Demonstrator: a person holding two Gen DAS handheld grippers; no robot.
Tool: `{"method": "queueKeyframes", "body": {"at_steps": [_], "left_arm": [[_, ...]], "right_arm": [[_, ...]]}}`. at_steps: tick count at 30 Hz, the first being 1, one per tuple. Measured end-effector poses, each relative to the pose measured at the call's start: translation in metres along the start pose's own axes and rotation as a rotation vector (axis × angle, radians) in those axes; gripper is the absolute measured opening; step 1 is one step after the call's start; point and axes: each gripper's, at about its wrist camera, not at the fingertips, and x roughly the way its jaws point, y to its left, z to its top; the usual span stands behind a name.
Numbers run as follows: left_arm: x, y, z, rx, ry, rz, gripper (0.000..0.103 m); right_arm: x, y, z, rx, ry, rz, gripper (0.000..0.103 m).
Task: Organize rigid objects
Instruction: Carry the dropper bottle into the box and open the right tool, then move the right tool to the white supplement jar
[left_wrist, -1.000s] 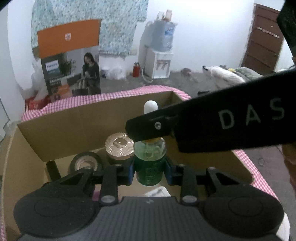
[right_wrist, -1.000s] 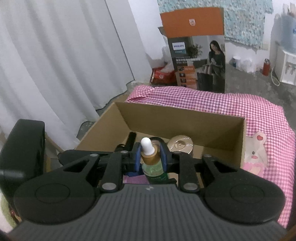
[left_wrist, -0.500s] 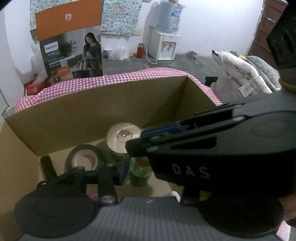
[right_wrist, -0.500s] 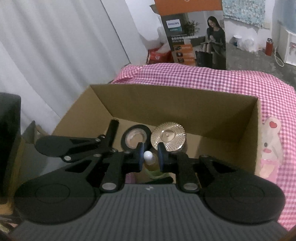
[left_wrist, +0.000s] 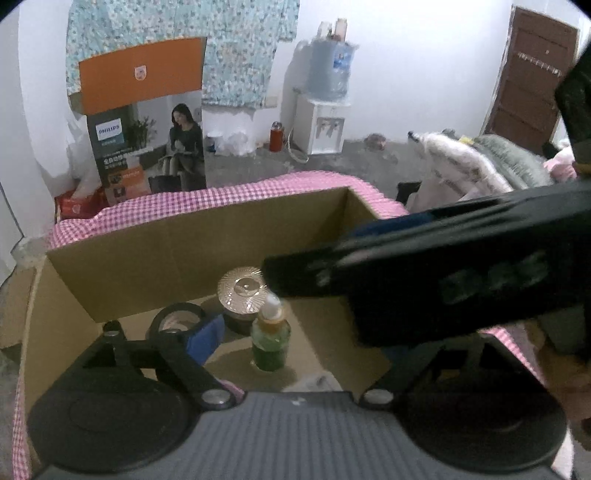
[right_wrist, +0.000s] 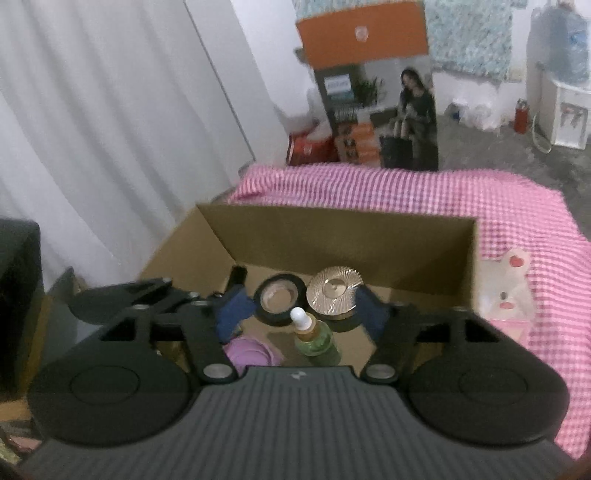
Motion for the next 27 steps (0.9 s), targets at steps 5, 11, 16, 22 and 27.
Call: {"method": "queueKeyframes", "body": {"at_steps": [5,11,16,22,27], "left_arm": [[-0.045,-0.014,-0.021,0.002,-0.067,-0.013,0.096],[-0.092,-0.032,-0.064,0.059,-0.112,-0.053,0.099],[-0.119,-0.026,-0.086,0.029,-0.141,-0.051,0.099],[-0.148,-0.009,-0.105,0.043,-0.192,0.0,0.1],[-0.165,0.01,-0.116,-0.003,-0.225,0.045,0.1]], "right_arm": [[-0.059,0.012,-0.015,0.005,-0.122,-0.014,0.101],[-0.121,0.022,-0.049,0.044,-0.223,0.008,0.102],[-0.133,0.051,-0.083,-0.055,-0.169,-0.178,0.102],[-0.127,0.098,-0.107,-0.252,-0.147,-0.417,0.102],[-0.142,0.135,-0.106,-0.415,-0.261,-0.539,0.102]]}}
